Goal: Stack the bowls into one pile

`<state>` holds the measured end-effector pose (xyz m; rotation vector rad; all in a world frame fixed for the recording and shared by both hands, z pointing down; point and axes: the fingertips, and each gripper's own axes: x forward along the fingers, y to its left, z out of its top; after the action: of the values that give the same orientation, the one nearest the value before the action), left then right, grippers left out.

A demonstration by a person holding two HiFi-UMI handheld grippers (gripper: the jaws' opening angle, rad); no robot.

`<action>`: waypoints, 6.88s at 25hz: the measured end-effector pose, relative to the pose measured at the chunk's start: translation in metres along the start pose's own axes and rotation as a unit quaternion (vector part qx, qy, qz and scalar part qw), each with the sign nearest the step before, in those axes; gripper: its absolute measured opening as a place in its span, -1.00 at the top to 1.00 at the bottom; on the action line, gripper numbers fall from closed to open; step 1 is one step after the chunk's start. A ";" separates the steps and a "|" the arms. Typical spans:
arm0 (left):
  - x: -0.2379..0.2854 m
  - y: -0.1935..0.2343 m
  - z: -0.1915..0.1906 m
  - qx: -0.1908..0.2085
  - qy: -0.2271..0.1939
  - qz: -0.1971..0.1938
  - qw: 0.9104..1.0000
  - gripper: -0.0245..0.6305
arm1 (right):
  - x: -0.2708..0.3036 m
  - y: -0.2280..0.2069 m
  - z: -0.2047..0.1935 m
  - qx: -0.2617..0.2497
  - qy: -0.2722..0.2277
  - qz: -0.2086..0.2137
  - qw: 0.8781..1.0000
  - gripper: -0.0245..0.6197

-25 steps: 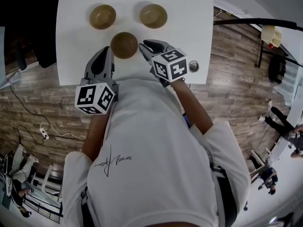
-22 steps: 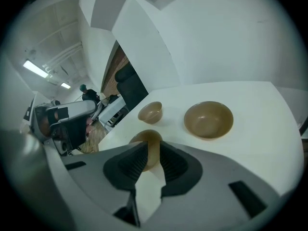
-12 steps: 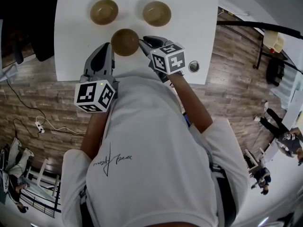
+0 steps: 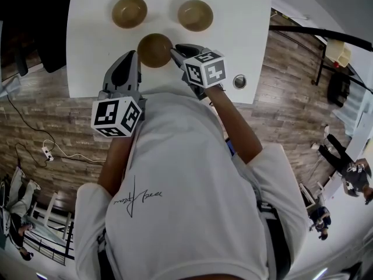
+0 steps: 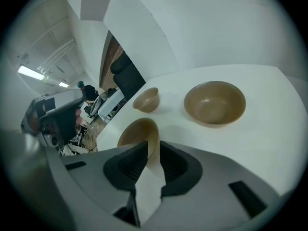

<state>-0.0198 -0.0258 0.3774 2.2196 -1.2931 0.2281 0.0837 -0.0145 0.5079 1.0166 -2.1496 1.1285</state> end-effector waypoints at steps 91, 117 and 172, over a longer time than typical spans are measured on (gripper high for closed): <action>-0.010 0.021 -0.002 -0.035 -0.013 0.003 0.999 0.90 | -0.005 0.008 0.018 0.042 0.015 0.014 0.999 0.87; -0.009 0.024 -0.004 -0.042 -0.012 0.006 0.999 0.90 | -0.008 0.016 0.068 0.041 -0.032 0.027 0.998 0.88; -0.004 0.062 -0.019 -0.061 0.032 0.026 0.997 0.90 | 0.070 0.016 0.141 0.081 -0.041 0.044 0.995 0.87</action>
<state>-0.0724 -0.0362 0.4146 2.0616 -1.2970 0.2331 0.0166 -0.1537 0.4755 1.0640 -2.2149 1.3420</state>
